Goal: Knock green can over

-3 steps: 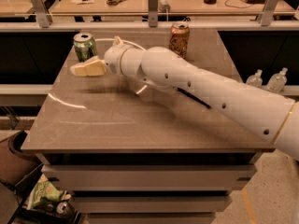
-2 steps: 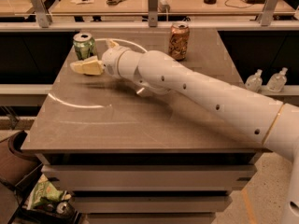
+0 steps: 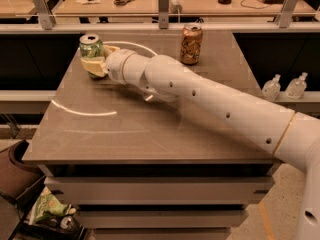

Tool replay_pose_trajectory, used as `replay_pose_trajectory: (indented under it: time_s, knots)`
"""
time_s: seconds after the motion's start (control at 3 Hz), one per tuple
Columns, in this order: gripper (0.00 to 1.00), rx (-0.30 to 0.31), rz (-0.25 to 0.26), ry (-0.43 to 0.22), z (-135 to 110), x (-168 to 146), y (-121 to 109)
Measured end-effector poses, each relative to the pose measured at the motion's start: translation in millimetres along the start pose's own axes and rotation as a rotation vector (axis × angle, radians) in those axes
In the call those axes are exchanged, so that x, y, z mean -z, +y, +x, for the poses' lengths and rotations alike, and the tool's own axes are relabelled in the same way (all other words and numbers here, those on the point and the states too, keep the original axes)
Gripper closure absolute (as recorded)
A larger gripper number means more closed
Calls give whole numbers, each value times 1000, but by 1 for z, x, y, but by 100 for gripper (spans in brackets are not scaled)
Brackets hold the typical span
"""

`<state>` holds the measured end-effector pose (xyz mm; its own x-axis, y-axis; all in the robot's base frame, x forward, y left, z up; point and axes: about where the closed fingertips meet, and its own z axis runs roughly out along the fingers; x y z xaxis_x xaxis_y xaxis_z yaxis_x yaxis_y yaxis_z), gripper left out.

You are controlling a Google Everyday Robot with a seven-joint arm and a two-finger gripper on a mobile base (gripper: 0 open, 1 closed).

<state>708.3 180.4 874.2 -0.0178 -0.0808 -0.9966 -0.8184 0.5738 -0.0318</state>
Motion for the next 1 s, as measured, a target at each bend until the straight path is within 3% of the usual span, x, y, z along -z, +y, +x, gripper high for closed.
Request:
replay_pose_trajectory:
  time_s: [0.33, 0.67, 1.0]
  knots:
    - [87, 0, -3, 0, 0, -1, 2]
    - [100, 0, -6, -1, -1, -2, 4]
    - [100, 3, -4, 9, -2, -1, 4]
